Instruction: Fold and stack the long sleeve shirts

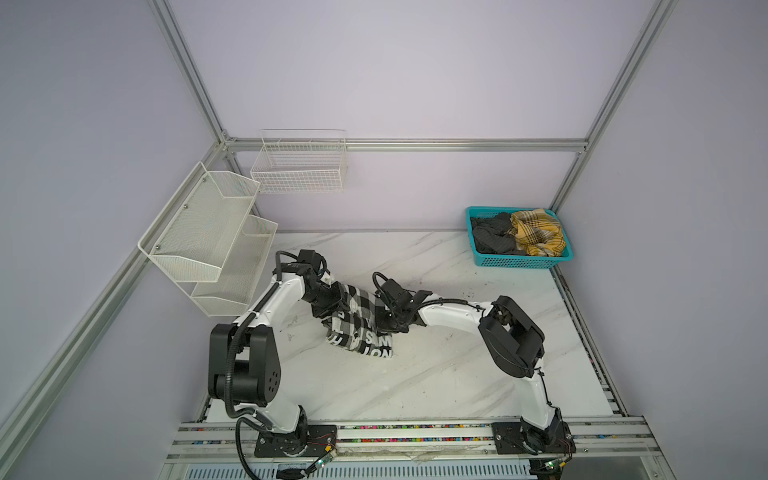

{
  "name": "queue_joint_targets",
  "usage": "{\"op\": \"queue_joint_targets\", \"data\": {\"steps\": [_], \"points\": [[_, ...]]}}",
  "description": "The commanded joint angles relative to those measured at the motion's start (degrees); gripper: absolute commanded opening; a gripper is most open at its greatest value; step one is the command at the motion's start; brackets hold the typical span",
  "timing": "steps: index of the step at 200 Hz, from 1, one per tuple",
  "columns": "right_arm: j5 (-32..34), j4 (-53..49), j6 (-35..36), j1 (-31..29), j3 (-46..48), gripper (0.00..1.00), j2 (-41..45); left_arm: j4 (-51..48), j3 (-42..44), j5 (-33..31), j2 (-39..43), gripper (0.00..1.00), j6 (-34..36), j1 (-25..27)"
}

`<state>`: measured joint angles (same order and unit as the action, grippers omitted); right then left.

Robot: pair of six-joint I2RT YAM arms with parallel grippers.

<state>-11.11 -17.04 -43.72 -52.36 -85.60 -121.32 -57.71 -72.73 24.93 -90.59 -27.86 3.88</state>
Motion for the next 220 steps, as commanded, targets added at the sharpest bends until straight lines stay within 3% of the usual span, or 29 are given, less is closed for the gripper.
{"op": "queue_joint_targets", "data": {"steps": [1,11,28,43,64,93,117,123,142,147,151,166,186,200,220], "points": [[-5.44,5.81,-2.63,-2.18,-3.62,0.24,-4.31,-11.64,-10.46,-15.31,5.54,0.00,0.79,0.00],[-6.91,5.74,-2.69,-2.61,-6.58,0.25,-5.73,-16.42,-13.83,-21.47,6.60,0.00,1.04,0.76],[-2.01,1.94,-3.10,-2.00,-6.87,0.29,-1.92,-23.91,-19.38,-33.89,6.68,0.00,0.45,4.21],[-0.69,1.88,-4.57,2.29,2.50,0.31,7.64,-28.02,-21.37,-43.04,5.11,0.00,-2.11,8.03],[-0.33,-1.83,-3.69,12.02,17.58,0.34,25.20,-33.53,-24.39,-52.50,-0.66,0.00,-10.18,17.36],[-1.44,-14.02,4.73,25.45,26.47,0.38,45.27,-30.88,-25.03,-52.33,-12.52,0.00,-23.04,28.32],[-2.29,-22.50,9.68,30.71,26.27,0.38,52.82,-28.76,-33.96,-48.14,-25.56,0.00,-33.42,36.43],[-2.34,-24.46,10.67,31.52,25.59,0.38,54.04,-27.08,-37.41,-45.36,-28.65,0.11,-34.50,38.34],[-1.45,-29.08,14.34,34.36,22.25,0.46,57.81,-21.30,-51.07,-38.89,-37.10,0.60,-37.95,44.84],[-0.78,-30.57,15.41,35.23,20.99,0.47,58.17,-19.39,-54.56,-37.96,-38.90,0.86,-38.27,46.52],[-0.38,-31.81,16.42,35.91,19.89,0.48,58.21,-18.12,-57.24,-36.94,-40.21,0.99,-38.57,47.65],[1.70,-35.11,17.53,35.93,16.43,0.52,57.89,-13.77,-63.99,-33.03,-43.55,1.00,-40.54,49.45],[1.10,-35.08,17.40,35.88,14.89,0.55,57.72,-11.98,-64.20,-30.86,-42.28,1.00,-40.61,48.49],[0.44,-34.60,17.97,35.97,14.91,0.55,56.79,-12.30,-58.79,-32.53,-36.91,1.00,-39.47,46.83],[-3.92,-32.12,18.56,35.97,15.93,0.53,55.55,-11.92,-44.35,-35.58,-24.86,0.98,-37.42,43.17]]}}
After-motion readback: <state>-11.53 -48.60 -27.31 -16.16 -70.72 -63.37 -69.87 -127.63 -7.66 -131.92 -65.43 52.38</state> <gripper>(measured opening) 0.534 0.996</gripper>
